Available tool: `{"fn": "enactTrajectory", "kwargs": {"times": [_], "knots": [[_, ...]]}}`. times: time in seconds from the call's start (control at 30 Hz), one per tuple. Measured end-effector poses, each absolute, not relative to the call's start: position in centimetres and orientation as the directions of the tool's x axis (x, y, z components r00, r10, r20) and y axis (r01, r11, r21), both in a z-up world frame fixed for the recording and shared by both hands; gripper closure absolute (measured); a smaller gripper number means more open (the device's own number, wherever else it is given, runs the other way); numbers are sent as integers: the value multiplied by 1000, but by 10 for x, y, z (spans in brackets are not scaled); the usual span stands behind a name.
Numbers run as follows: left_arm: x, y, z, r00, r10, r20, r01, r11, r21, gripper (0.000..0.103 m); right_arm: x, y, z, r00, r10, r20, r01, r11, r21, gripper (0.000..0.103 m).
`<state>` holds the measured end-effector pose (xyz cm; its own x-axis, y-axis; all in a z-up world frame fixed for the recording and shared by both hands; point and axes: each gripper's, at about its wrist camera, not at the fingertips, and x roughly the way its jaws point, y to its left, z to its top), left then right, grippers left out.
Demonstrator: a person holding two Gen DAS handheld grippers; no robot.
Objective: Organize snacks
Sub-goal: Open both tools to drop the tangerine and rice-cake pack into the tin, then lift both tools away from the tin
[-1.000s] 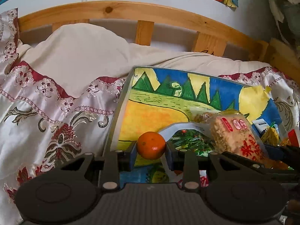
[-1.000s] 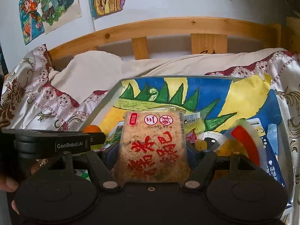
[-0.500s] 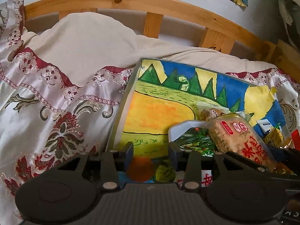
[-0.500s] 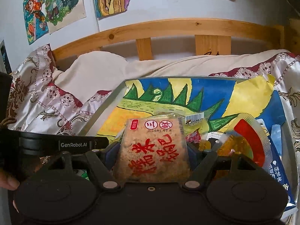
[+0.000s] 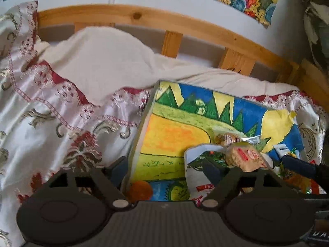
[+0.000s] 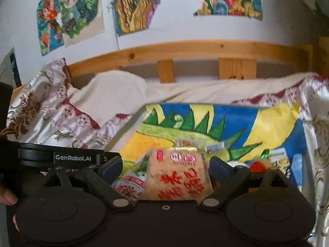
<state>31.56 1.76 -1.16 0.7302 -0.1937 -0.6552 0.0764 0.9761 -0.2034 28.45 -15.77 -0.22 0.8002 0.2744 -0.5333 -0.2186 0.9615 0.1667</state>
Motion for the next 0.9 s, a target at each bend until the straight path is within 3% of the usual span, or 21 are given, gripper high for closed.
{"fn": "enactTrajectory", "kwargs": {"times": [0.37, 0.9], "knots": [[285, 37, 38, 799, -151, -582, 47, 981, -190, 7, 256, -166, 45, 853, 258, -454, -217, 966, 142, 4], [195, 25, 81, 874, -118, -472, 53, 987, -149, 0, 179, -203, 95, 910, 228, -345, -183, 970, 161, 1]]}}
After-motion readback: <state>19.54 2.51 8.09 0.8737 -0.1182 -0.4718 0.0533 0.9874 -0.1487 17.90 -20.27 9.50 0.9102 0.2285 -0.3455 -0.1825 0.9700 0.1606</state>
